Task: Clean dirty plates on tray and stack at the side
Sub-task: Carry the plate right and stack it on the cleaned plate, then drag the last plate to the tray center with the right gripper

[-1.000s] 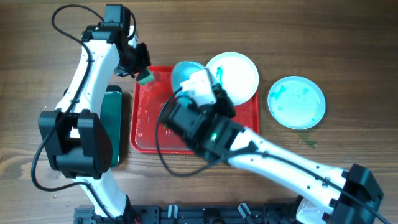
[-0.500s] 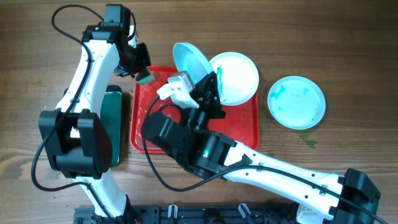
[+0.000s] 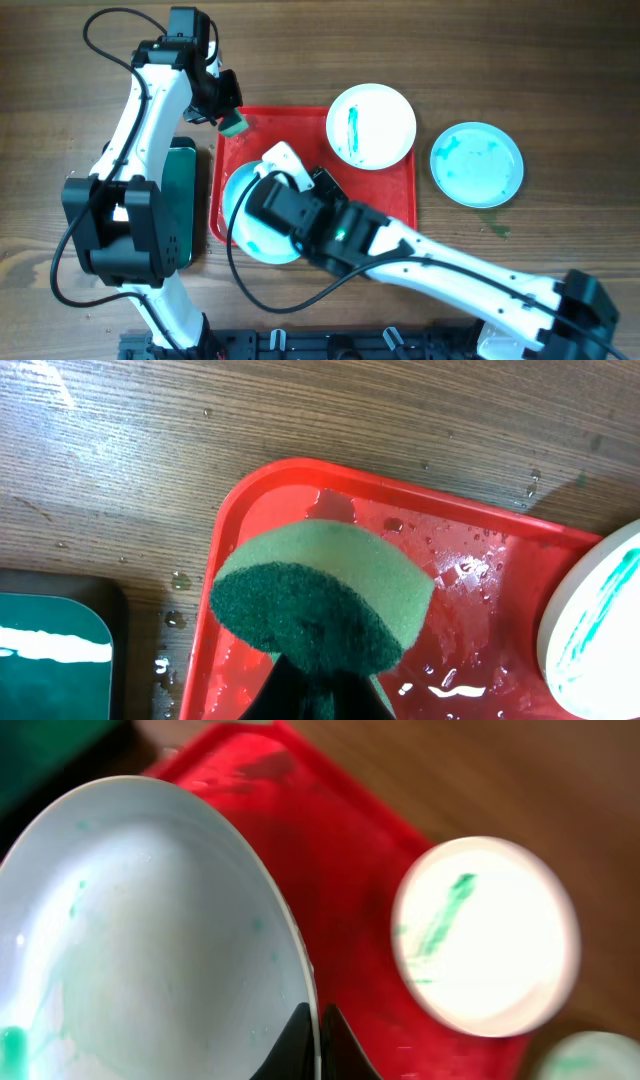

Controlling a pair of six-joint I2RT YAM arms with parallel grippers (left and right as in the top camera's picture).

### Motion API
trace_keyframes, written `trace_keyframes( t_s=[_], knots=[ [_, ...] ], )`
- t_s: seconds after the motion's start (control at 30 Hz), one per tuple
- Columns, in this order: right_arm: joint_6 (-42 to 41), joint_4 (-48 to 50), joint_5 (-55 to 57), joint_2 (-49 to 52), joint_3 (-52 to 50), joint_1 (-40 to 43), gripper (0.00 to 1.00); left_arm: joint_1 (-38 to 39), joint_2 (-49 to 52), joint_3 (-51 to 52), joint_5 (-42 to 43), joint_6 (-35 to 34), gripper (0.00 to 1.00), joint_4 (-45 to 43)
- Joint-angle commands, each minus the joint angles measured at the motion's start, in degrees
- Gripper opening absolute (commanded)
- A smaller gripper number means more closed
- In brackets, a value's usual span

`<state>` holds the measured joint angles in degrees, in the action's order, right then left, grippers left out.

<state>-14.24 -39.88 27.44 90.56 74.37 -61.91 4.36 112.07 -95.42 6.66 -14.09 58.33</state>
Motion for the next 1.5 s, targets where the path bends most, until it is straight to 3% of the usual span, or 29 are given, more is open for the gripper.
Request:
trace_keyframes(
  t_s=[0.0,0.1,0.2,0.43,0.6,0.93,0.97,1.0,1.03,1.2,1.33,1.47],
  knots=[
    [-2.7,0.6,-19.5,-10.0,0.2,9.4,0.04,0.0,-0.5,-0.2,-0.3,-0.5,0.04,0.4],
    [-3.0,0.1,-31.4,-15.7,0.2,20.7,0.04,0.0,-0.5,-0.2,-0.3,-0.5,0.04,0.4],
    [-4.6,-2.5,-41.1,-20.1,0.2,37.3,0.04,0.0,-0.5,-0.2,-0.3,-0.5,0.04,0.5],
    [-8.3,-14.1,-42.1,-18.8,0.1,69.0,0.04,0.0,-0.5,-0.2,-0.3,-0.5,0.04,0.5],
    [-8.2,-18.8,-34.5,-11.2,-0.3,81.4,0.05,0.0,-0.5,-0.2,-0.3,-0.5,0.04,0.5],
    [-6.6,-12.4,-31.7,3.6,-8.2,83.4,0.04,0.0,-0.5,-0.2,-0.3,-0.5,0.04,0.5],
    [-6.3,-12.4,-31.7,3.7,-8.2,83.4,0.12,0.0,-0.5,-0.2,-0.3,-0.5,0.04,0.5],
    [-6.3,-12.4,-32.0,3.7,-8.2,83.4,0.30,0.0,-0.5,-0.2,-0.3,-0.5,0.04,0.5],
    [-6.3,-12.4,-33.2,3.7,-8.0,83.4,0.36,0.0,-0.5,-0.2,-0.3,-0.5,0.04,0.5],
    [1.0,-12.4,-48.7,3.7,-3.1,82.1,0.48,0.0,-0.5,-0.2,-0.3,-0.5,0.04,0.5],
    [0.6,-9.9,-51.9,3.7,-0.1,73.9,0.48,0.0,-0.5,-0.2,-0.3,-0.5,0.04,0.5],
    [-8.0,-5.3,-42.9,5.4,-0.2,61.1,0.47,0.0,-0.5,-0.2,-0.3,-0.5,0.04,0.5]
  ],
)
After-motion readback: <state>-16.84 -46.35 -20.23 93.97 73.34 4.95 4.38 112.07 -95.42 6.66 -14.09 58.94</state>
